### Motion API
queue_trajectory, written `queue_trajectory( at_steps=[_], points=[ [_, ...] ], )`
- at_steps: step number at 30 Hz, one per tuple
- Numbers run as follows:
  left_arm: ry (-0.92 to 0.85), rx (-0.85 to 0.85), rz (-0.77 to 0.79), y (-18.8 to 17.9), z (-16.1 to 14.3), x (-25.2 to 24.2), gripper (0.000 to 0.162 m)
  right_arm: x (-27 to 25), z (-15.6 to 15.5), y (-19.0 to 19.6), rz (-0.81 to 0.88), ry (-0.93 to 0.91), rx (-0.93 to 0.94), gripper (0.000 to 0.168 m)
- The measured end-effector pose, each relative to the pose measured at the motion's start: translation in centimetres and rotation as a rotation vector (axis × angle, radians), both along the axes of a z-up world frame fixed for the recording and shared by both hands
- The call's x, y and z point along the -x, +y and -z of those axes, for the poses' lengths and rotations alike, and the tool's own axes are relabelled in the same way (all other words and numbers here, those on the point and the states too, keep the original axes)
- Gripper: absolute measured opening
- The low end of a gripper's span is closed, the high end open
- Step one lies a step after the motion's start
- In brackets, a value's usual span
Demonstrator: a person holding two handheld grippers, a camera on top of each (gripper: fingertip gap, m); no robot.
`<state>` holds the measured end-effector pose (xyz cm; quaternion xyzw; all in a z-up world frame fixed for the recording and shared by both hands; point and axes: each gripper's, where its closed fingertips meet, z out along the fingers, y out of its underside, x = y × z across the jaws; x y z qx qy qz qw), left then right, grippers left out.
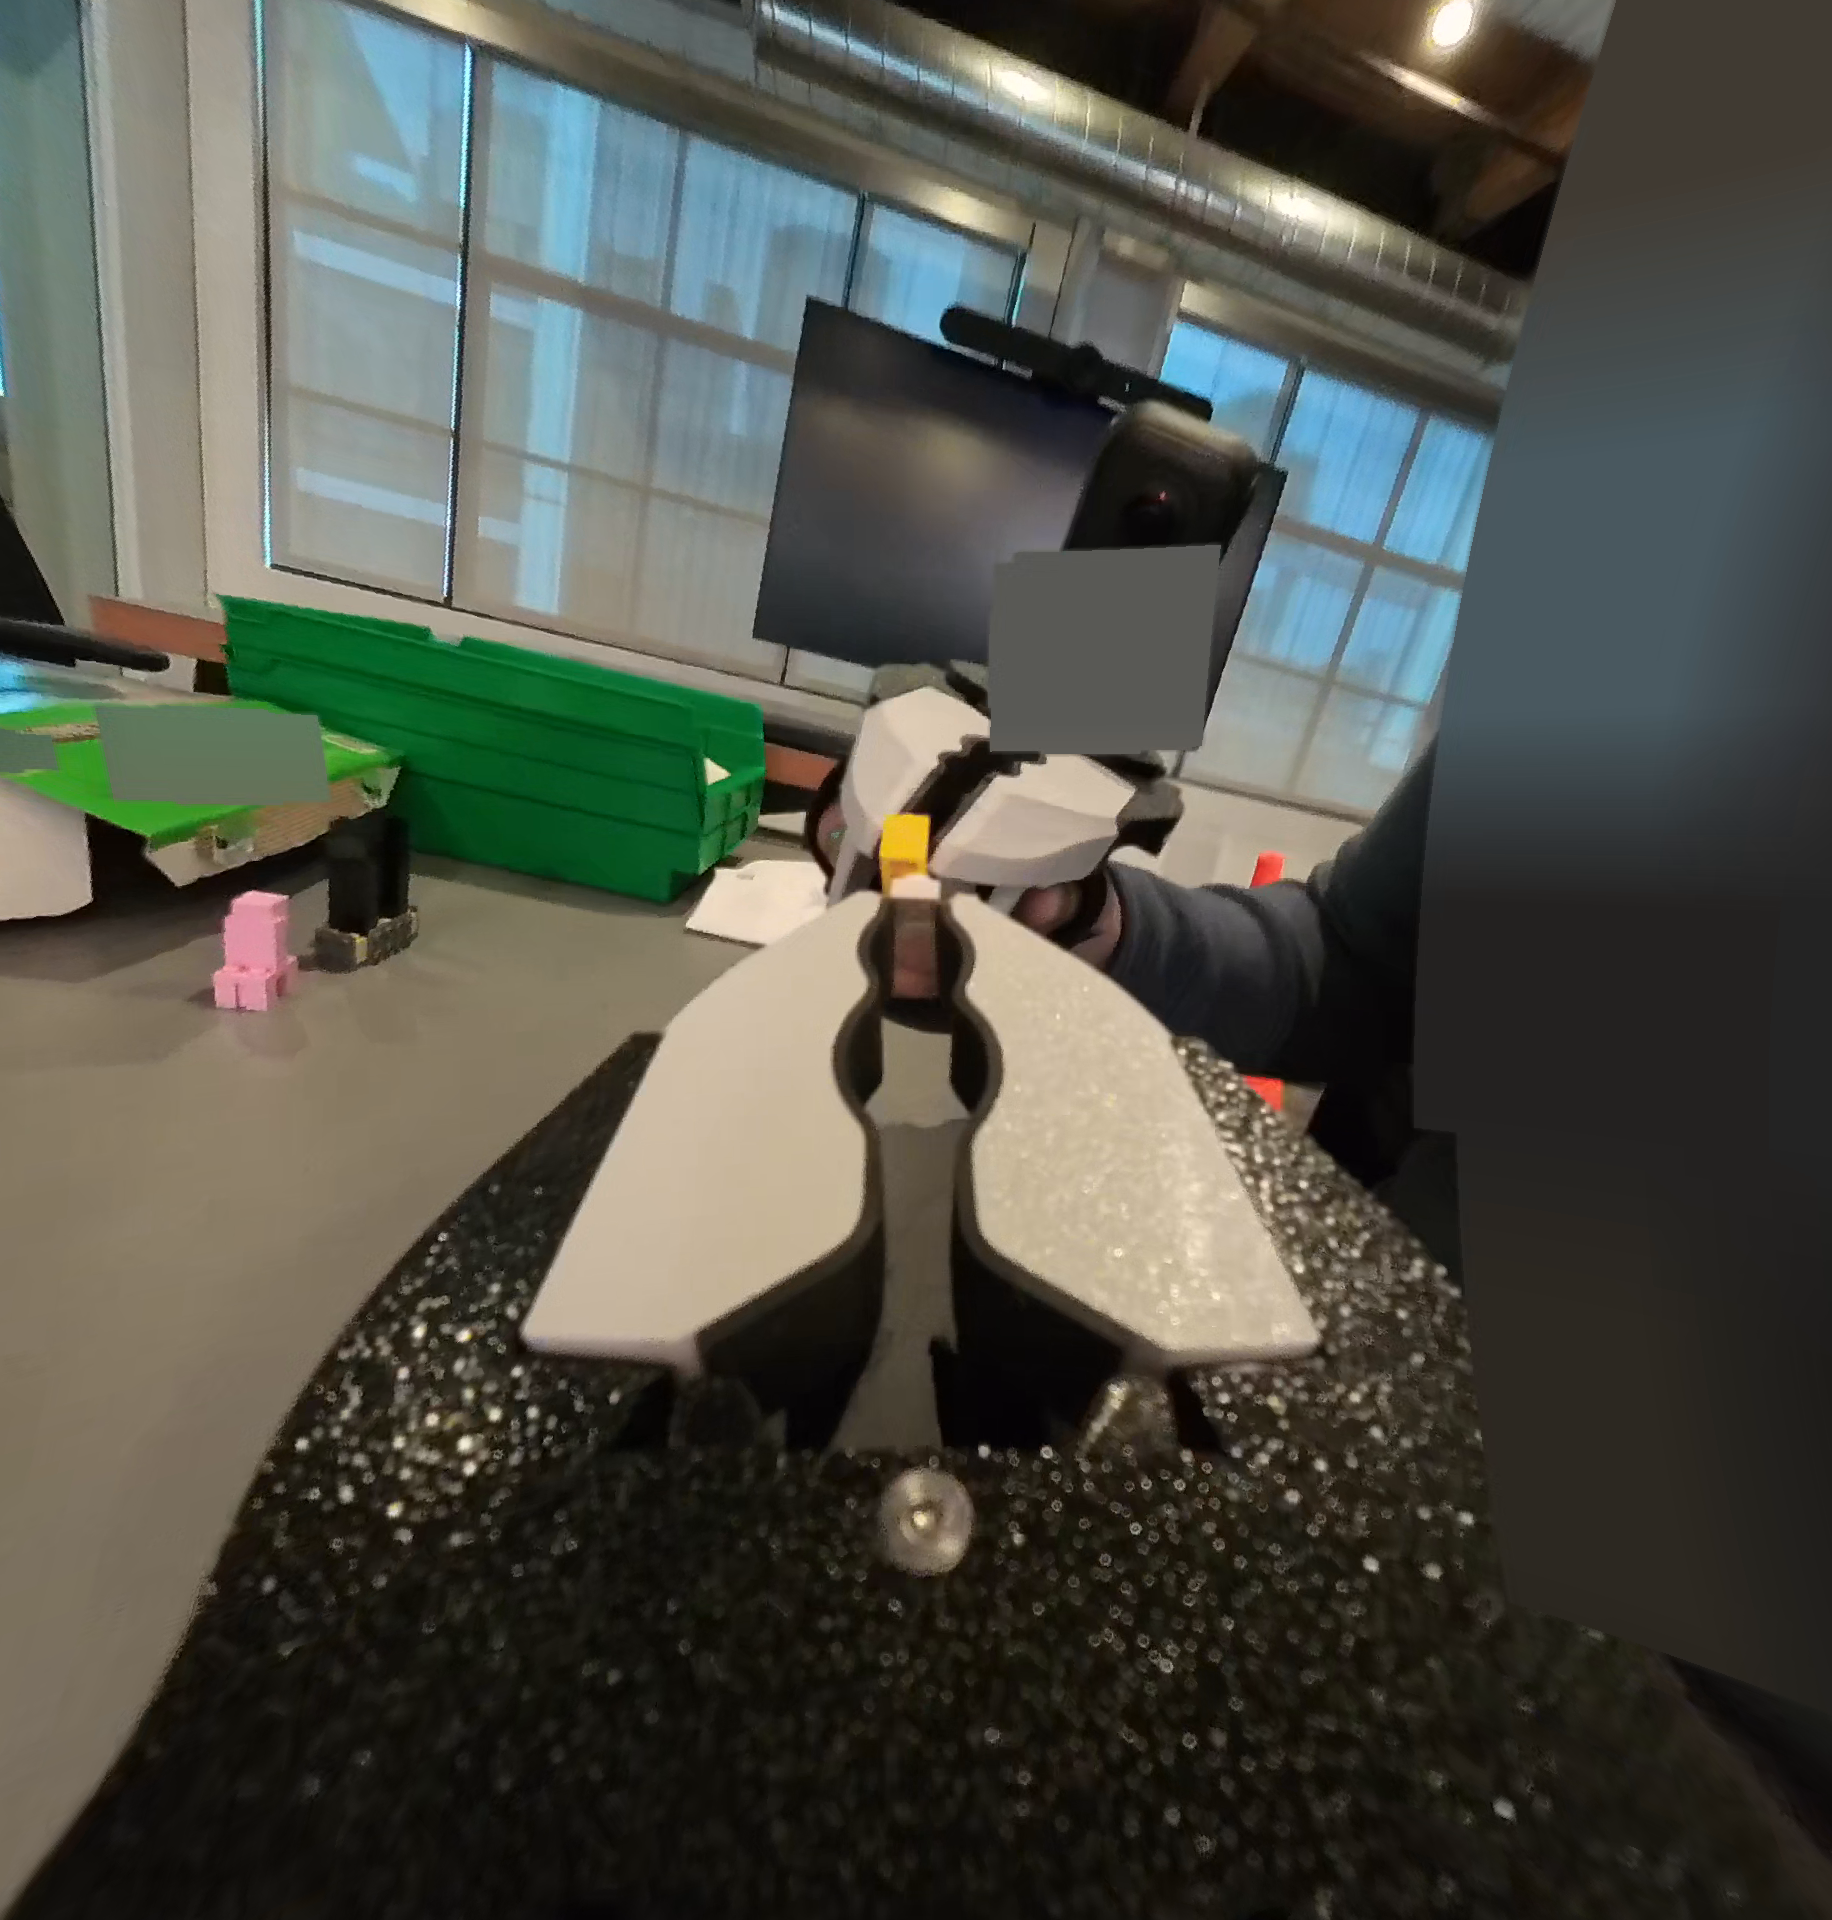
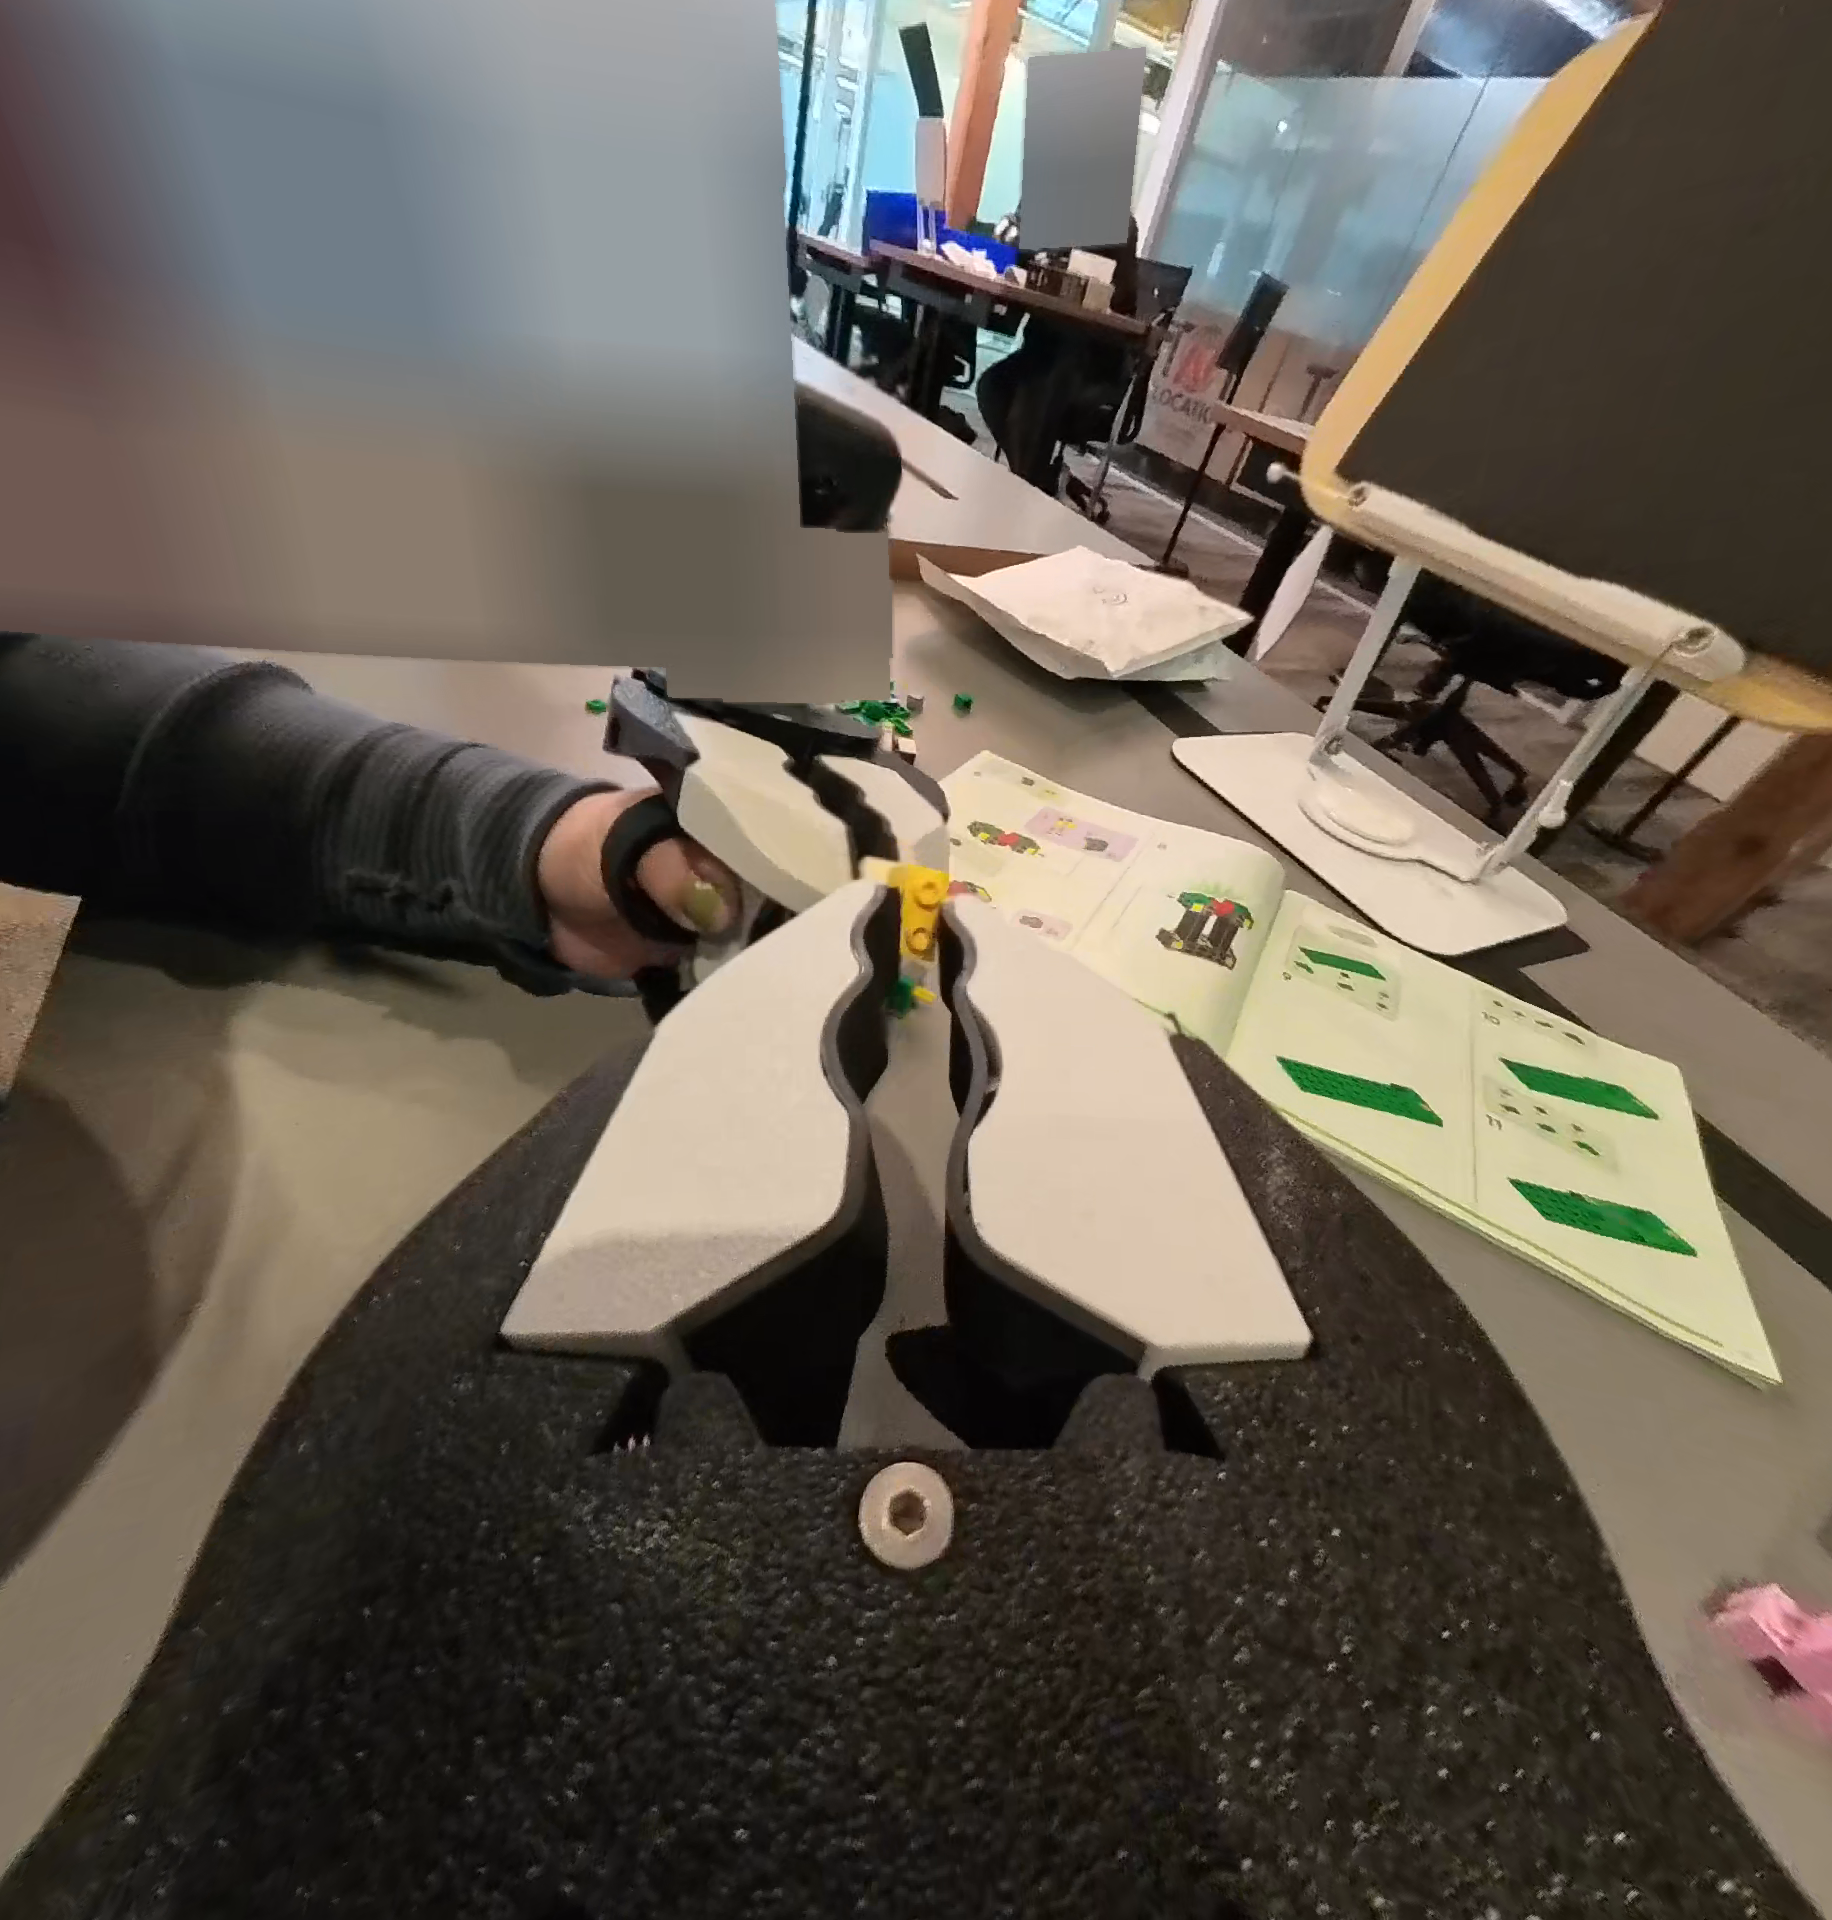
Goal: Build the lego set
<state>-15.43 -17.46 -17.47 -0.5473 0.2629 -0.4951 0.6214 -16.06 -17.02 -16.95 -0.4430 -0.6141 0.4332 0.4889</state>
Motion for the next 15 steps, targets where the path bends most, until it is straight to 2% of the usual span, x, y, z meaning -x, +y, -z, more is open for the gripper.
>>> queue_trajectory(
  at_steps=[4,9,15],
  points=[
    [-0.046,0.029,0.000,0.26,-0.20,0.63,0.008,0.07,-0.21,-0.05,-0.001,-0.007,0.021,0.007],
    [0.037,0.014,0.003,0.08,0.42,-0.13,0.008,0.16,0.23,-0.05,-0.001,-0.064,-0.036,0.007],
    [0.053,0.017,0.011,0.00,0.62,-0.31,0.008,0.10,0.47,-0.31,-0.036,-0.126,-0.083,0.006]
  ],
)
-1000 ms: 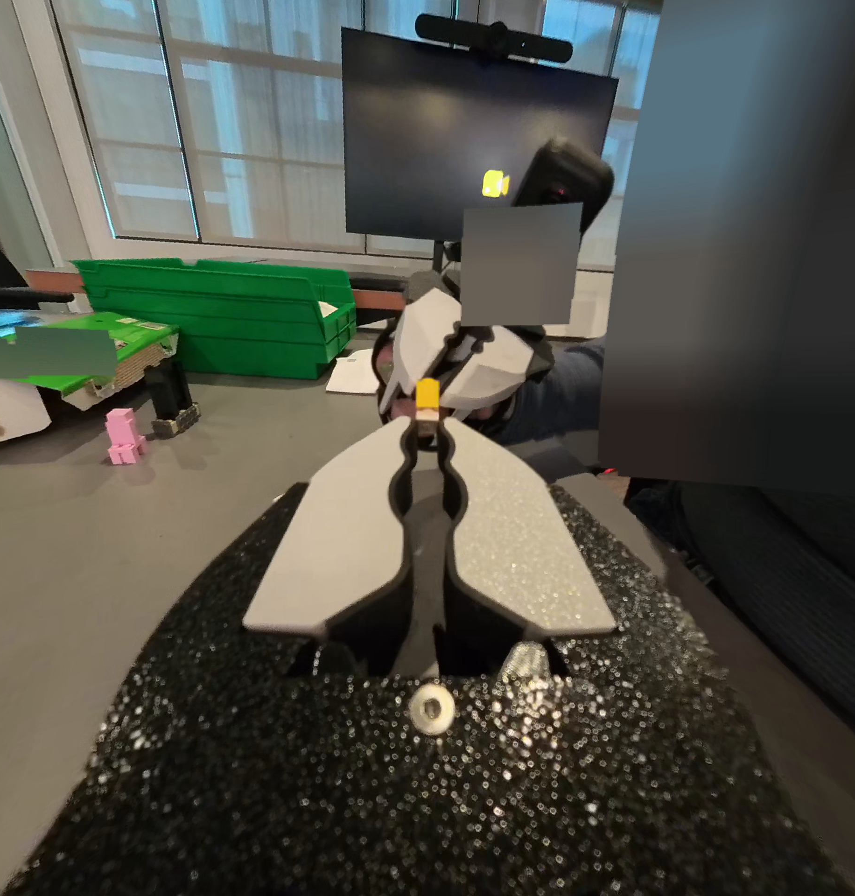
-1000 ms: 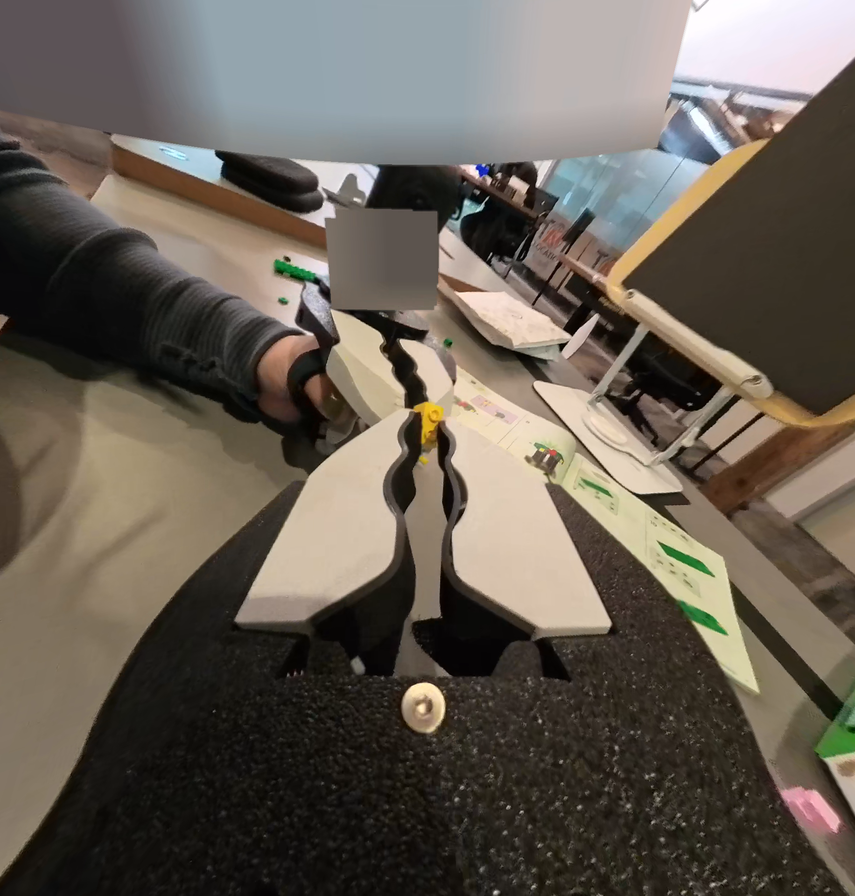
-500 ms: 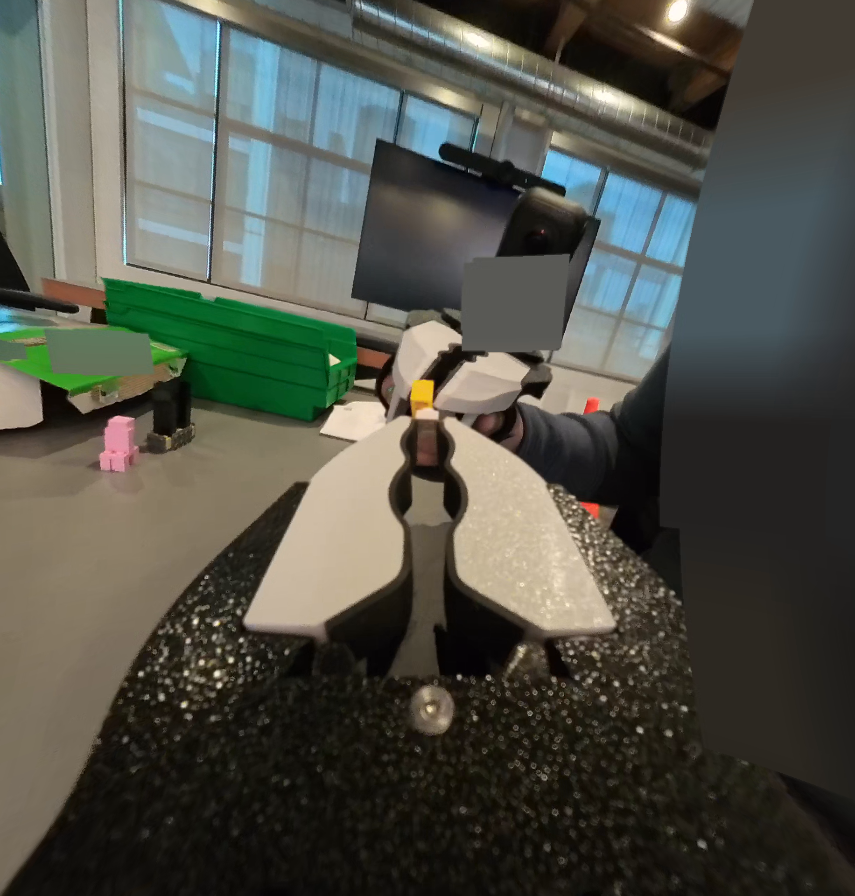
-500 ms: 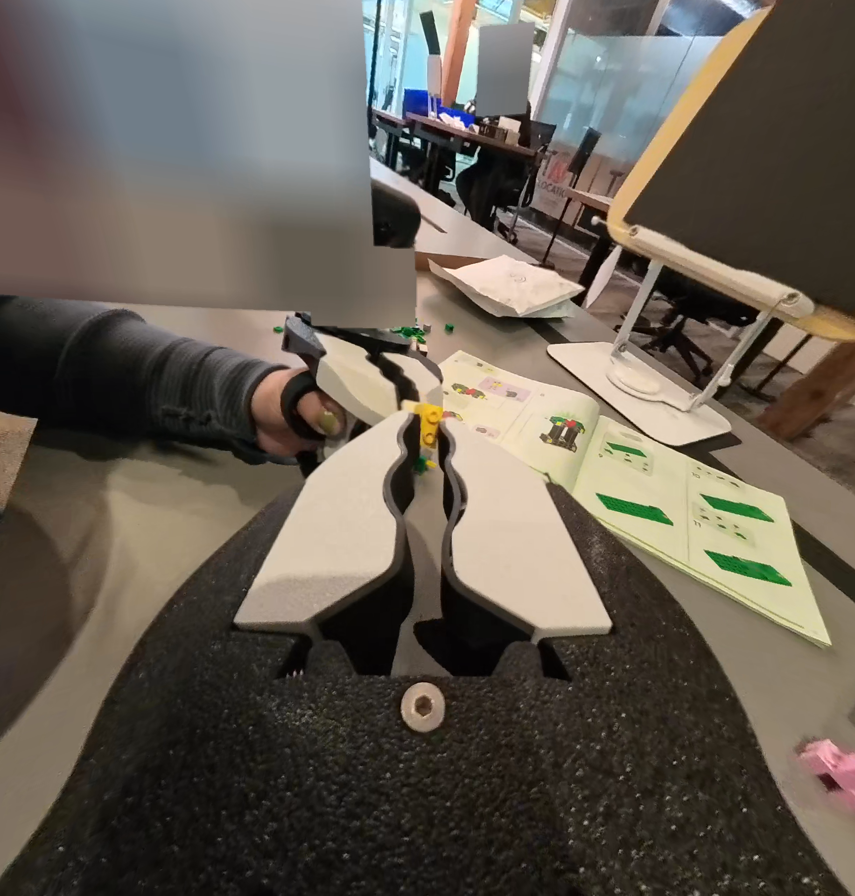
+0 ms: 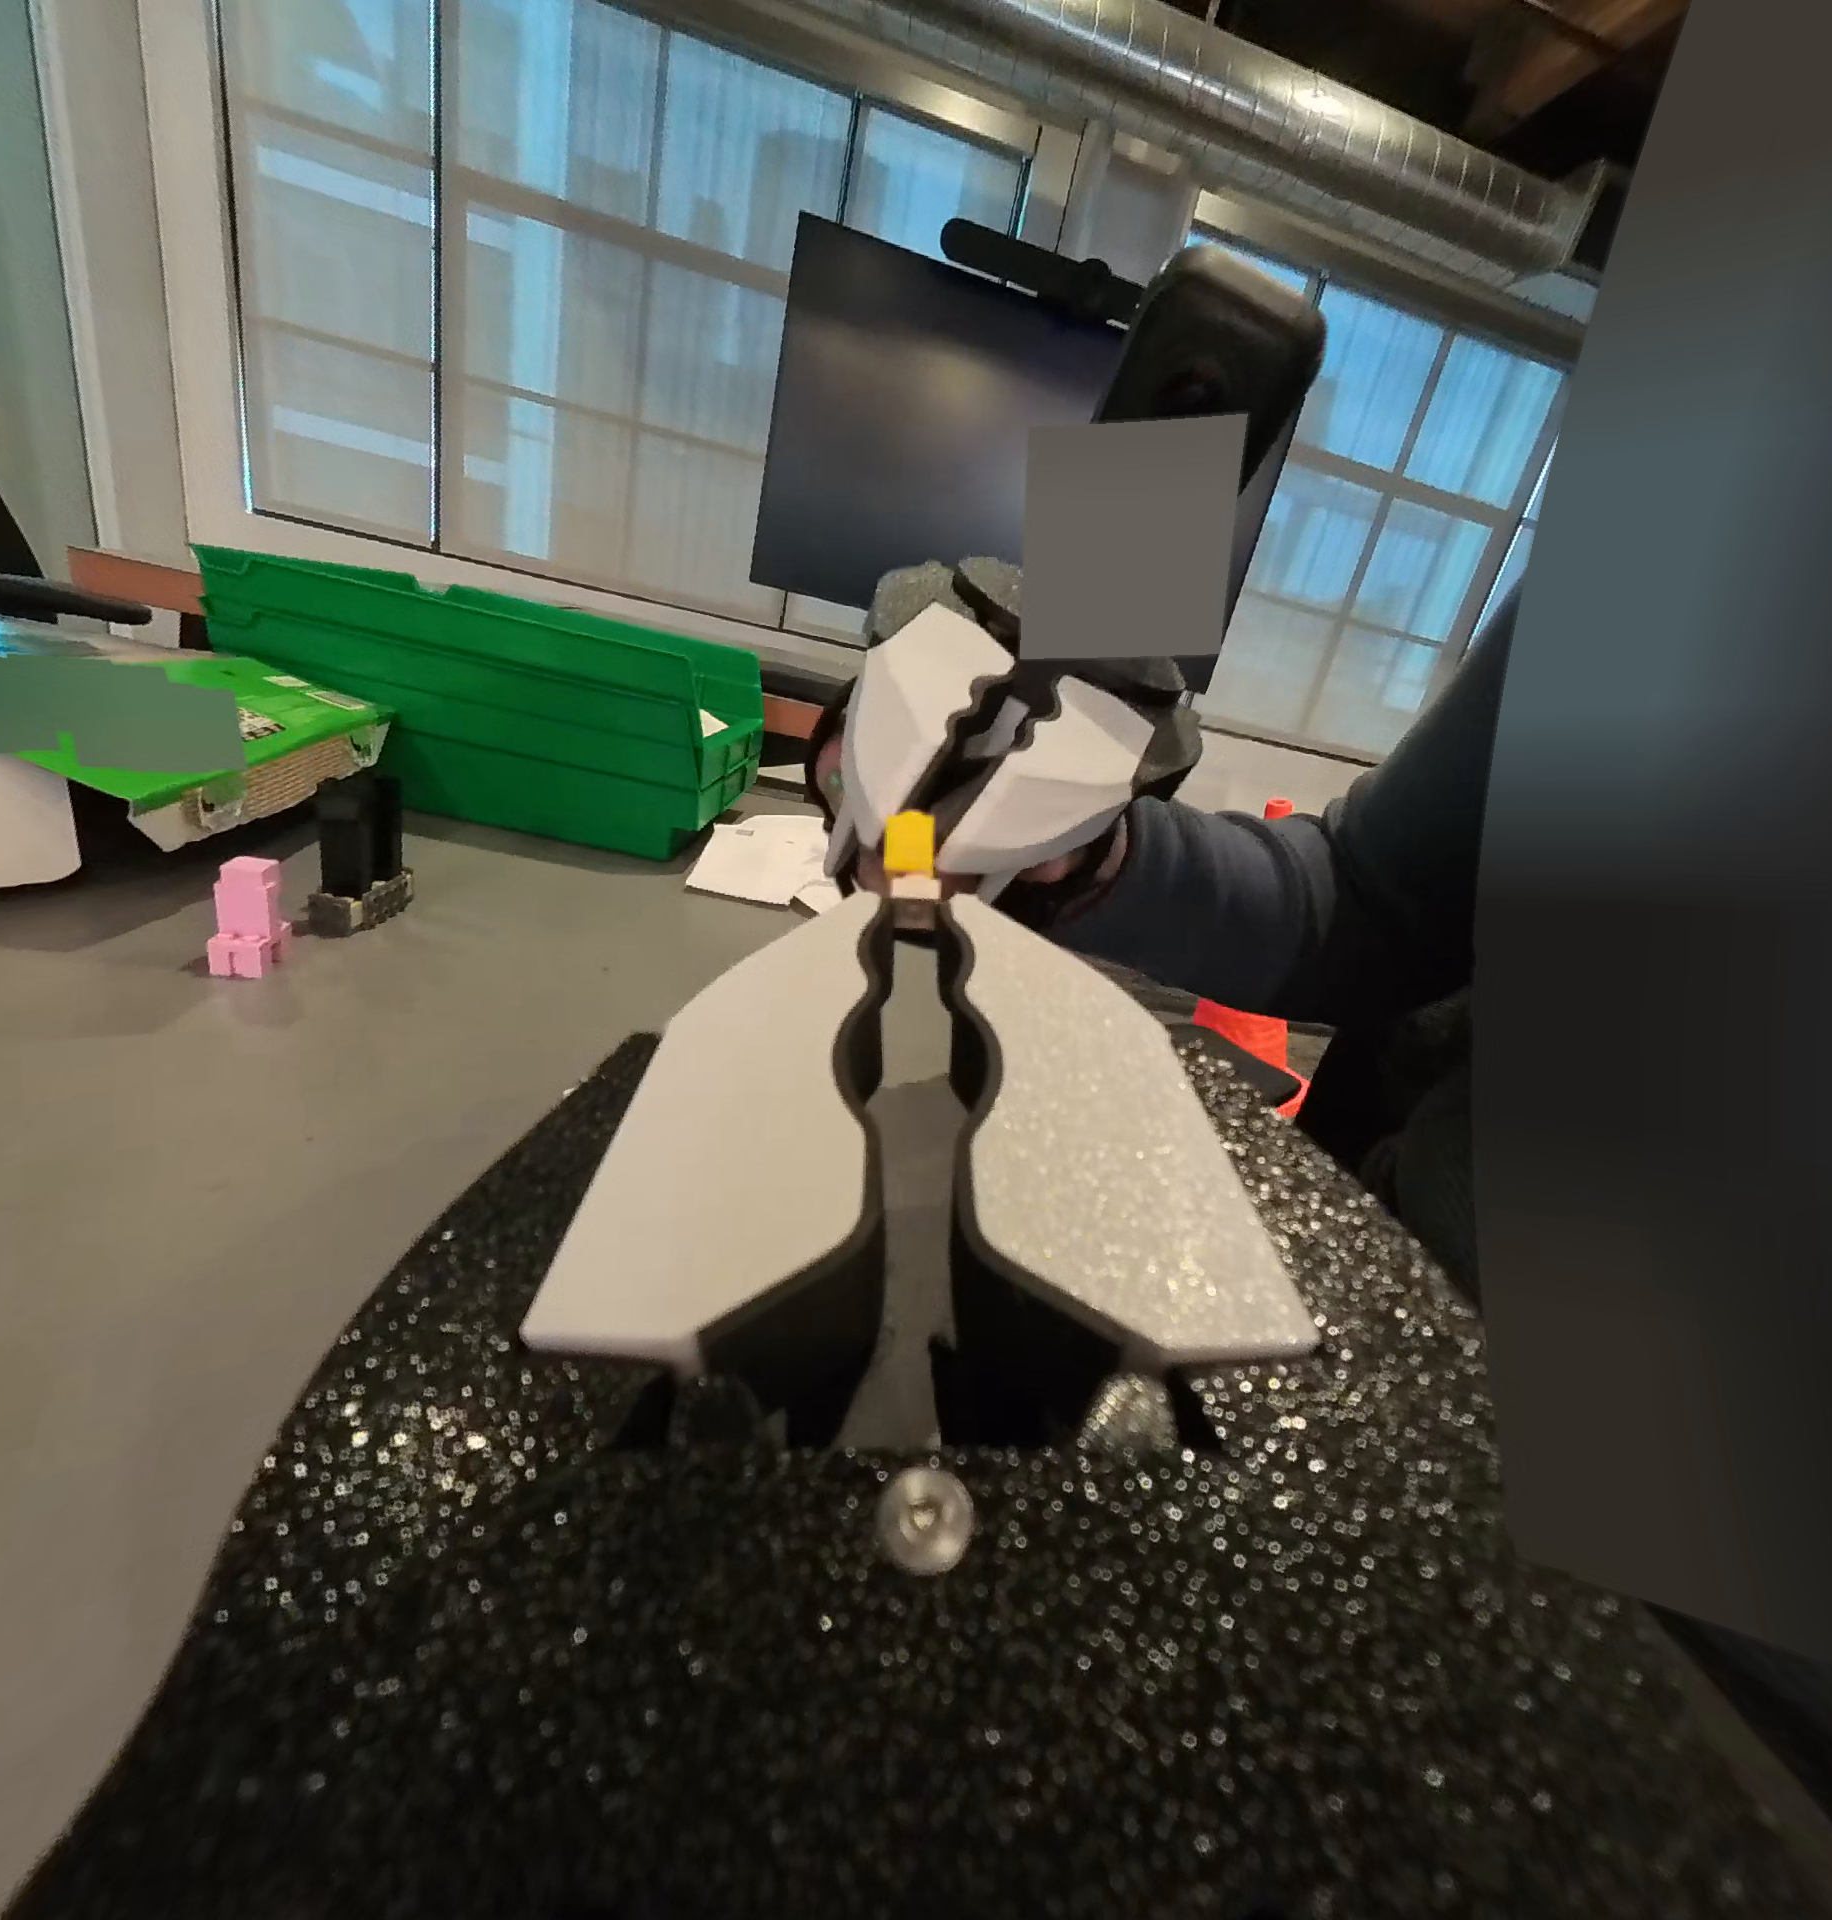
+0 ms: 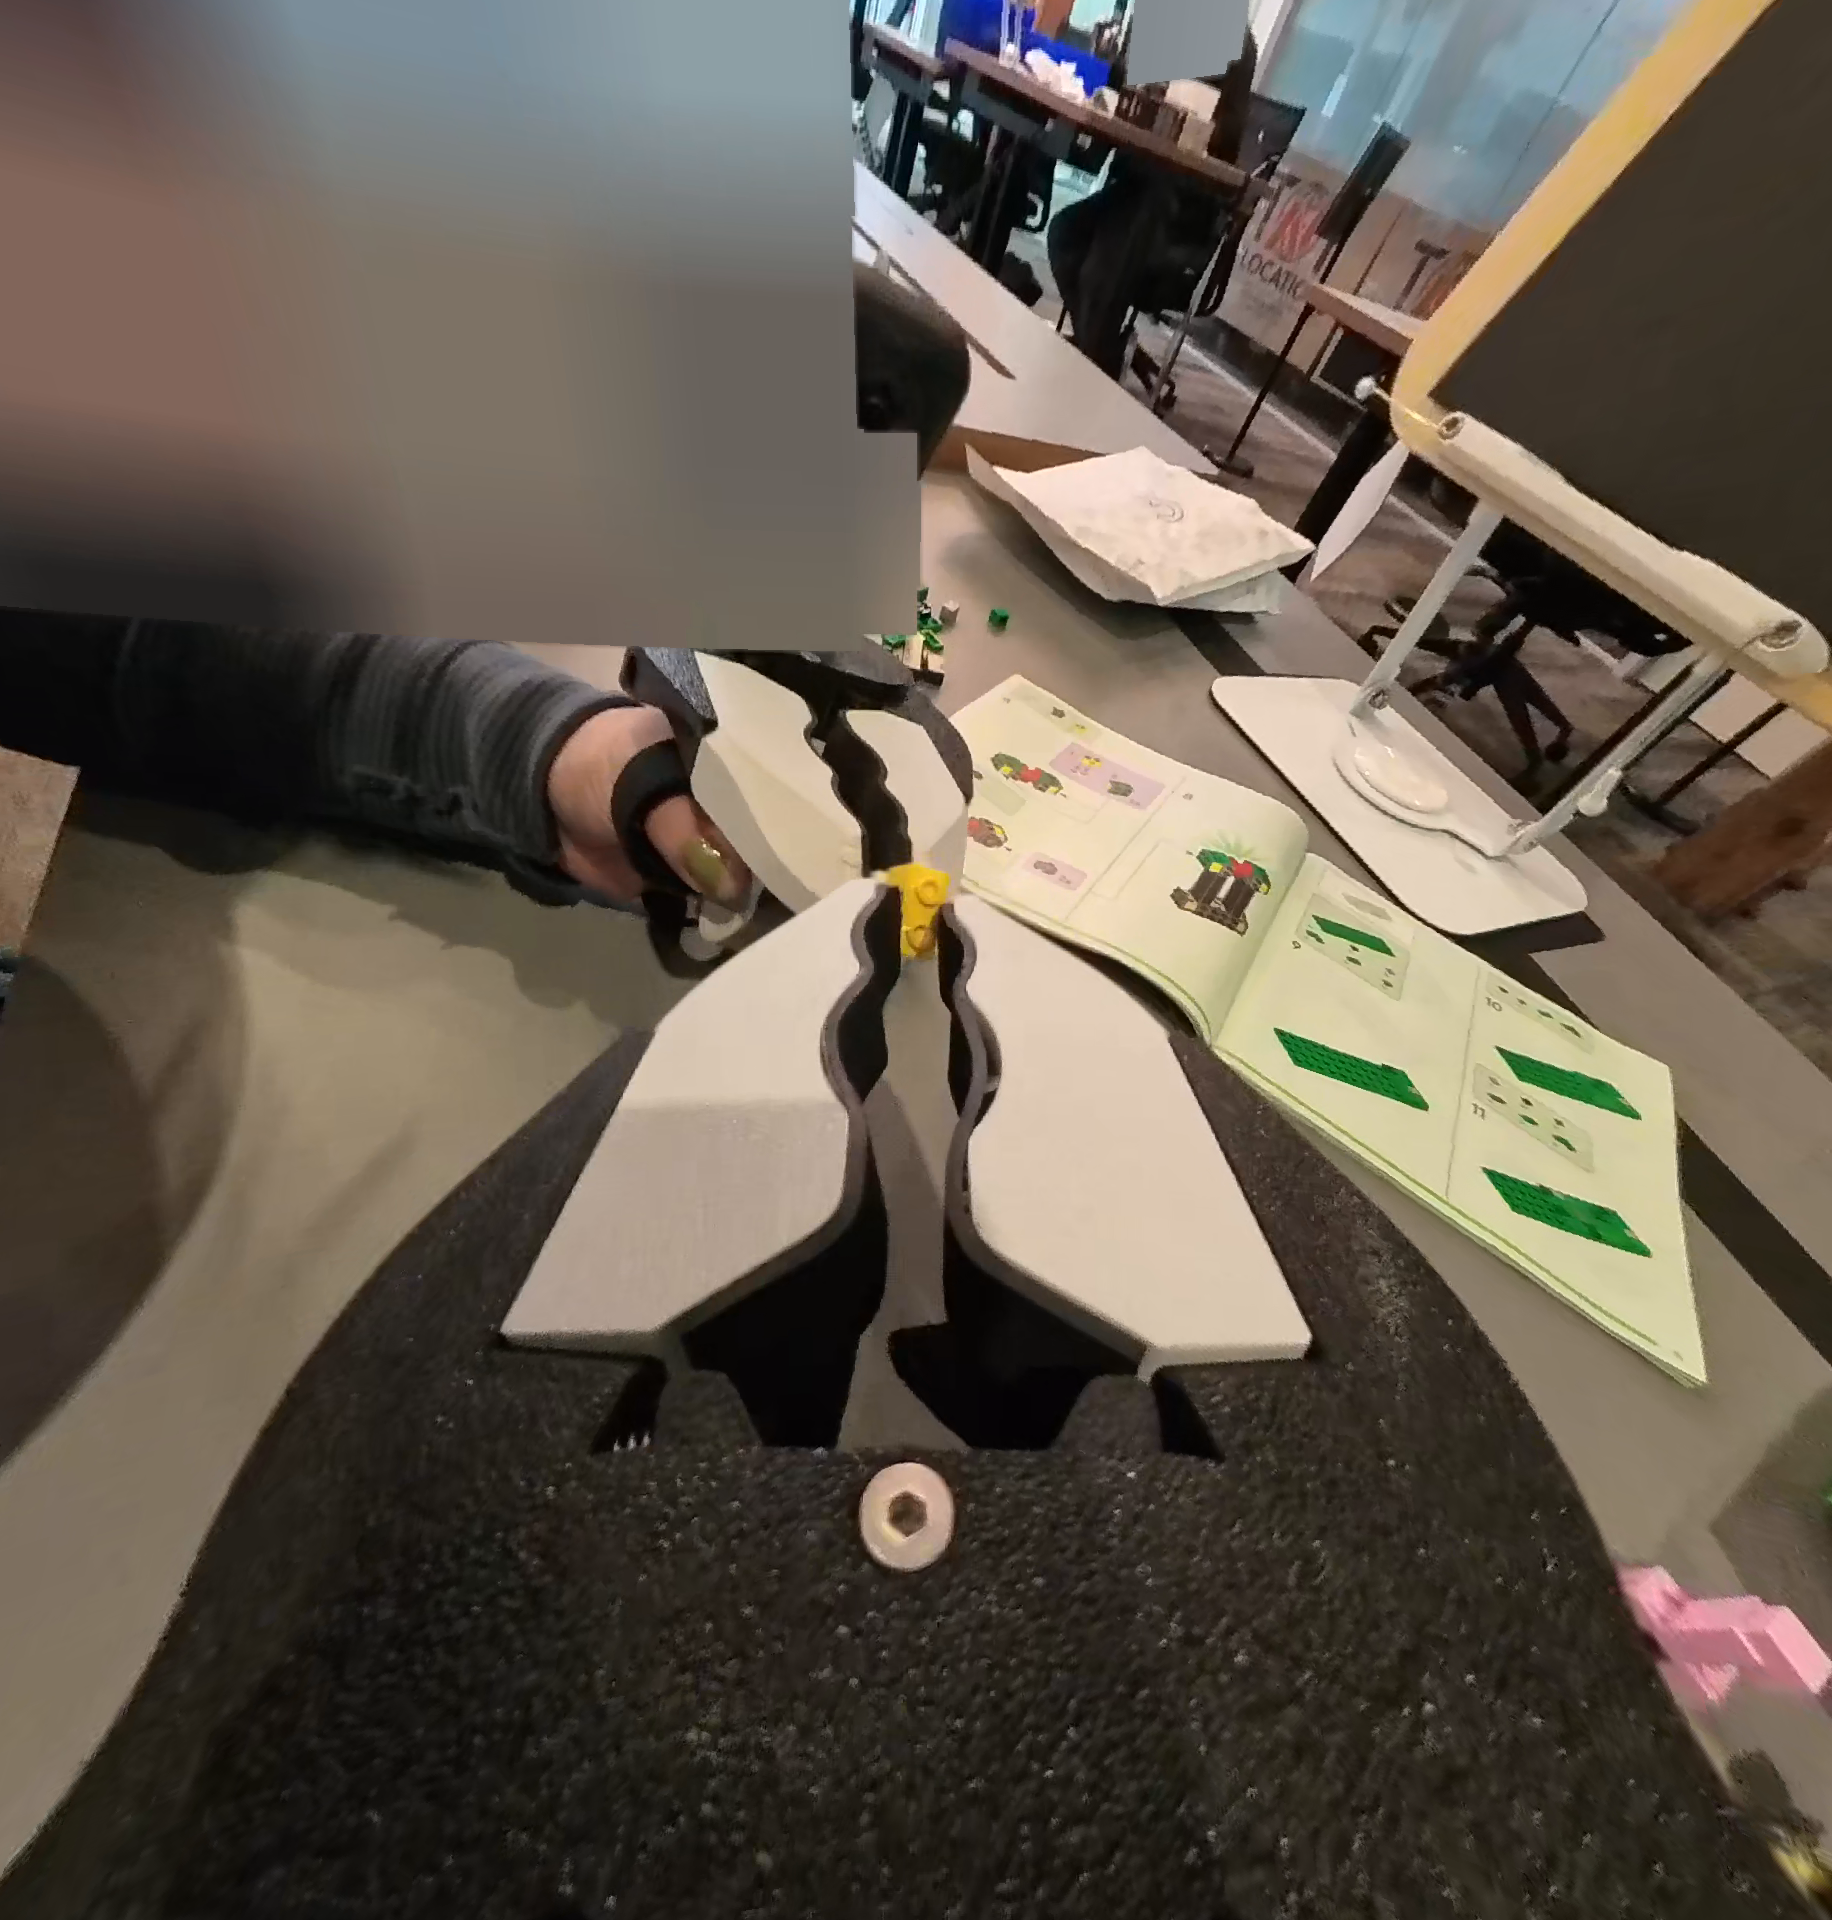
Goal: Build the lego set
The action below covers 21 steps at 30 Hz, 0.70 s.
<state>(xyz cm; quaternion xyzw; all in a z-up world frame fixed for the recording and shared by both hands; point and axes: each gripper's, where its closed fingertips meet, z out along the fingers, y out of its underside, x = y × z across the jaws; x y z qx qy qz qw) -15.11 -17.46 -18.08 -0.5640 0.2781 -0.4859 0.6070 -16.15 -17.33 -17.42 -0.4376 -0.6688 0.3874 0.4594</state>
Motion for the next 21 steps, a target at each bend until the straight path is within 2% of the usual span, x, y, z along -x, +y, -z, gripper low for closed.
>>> queue_trajectory(
  at_steps=[12,21],
  points=[
    [-0.019,-0.013,-0.025,0.11,-0.39,0.17,0.008,0.15,-0.35,-0.05,0.010,-0.074,0.065,0.007],
    [-0.100,0.020,-0.013,0.21,-0.90,0.47,0.008,0.54,-0.76,0.01,0.015,-0.113,0.053,0.007]
  ],
)
